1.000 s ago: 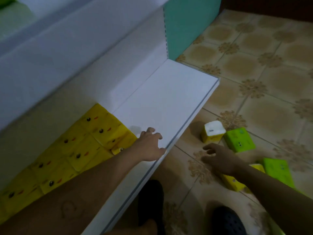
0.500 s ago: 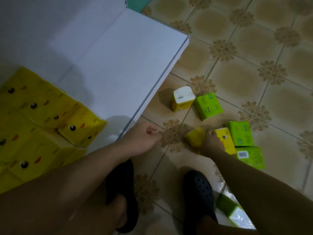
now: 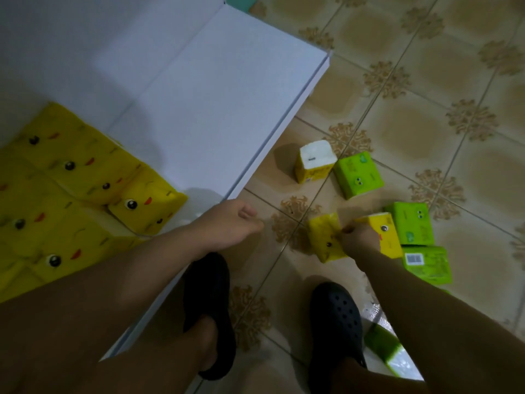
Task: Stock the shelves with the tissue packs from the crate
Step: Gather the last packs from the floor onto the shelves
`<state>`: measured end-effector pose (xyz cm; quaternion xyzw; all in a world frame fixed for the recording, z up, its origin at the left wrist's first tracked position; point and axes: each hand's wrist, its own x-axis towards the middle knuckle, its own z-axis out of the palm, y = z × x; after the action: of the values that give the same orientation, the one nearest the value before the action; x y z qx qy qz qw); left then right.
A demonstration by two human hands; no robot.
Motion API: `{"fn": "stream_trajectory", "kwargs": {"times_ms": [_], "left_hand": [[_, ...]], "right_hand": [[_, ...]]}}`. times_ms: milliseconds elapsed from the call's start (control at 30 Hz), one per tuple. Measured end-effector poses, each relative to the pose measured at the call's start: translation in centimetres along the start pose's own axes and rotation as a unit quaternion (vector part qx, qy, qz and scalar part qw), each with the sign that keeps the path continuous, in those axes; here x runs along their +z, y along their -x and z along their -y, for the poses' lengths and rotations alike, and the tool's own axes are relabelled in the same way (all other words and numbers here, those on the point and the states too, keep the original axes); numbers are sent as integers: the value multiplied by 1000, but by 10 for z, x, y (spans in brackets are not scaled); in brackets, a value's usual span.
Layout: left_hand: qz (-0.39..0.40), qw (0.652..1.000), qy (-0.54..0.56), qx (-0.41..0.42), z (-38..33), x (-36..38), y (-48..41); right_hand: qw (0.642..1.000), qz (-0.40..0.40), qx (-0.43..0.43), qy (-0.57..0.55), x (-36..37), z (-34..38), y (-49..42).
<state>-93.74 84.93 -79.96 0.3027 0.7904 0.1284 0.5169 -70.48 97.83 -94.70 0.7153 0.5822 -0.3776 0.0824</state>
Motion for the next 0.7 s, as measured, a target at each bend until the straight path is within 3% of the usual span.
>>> {"fn": "stream_trajectory", "kwargs": {"times_ms": [67, 133, 200, 300, 367, 467, 700], "left_hand": [[10, 1000, -1, -1, -4, -1, 11], [6, 1000, 6, 3, -9, -2, 23], [-12, 999, 36, 9, -18, -5, 34], [-7, 984, 179, 19, -32, -14, 55], [48, 958, 280, 41, -38, -22, 69], [69, 932, 348, 77, -38, -32, 89], [-26, 967, 229, 111, -30, -33, 109]], "right_hand": [[979, 83, 22, -183, -7, 2, 11], [926, 204, 33, -317, -21, 13, 28], [871, 302, -6, -388, -41, 32, 50], [790, 396, -86, -459, -69, 67, 92], [769, 415, -124, -471, -86, 87, 124], [789, 378, -135, -465, -113, 103, 171], [879, 278, -185, -341, -127, 113, 230]]}}
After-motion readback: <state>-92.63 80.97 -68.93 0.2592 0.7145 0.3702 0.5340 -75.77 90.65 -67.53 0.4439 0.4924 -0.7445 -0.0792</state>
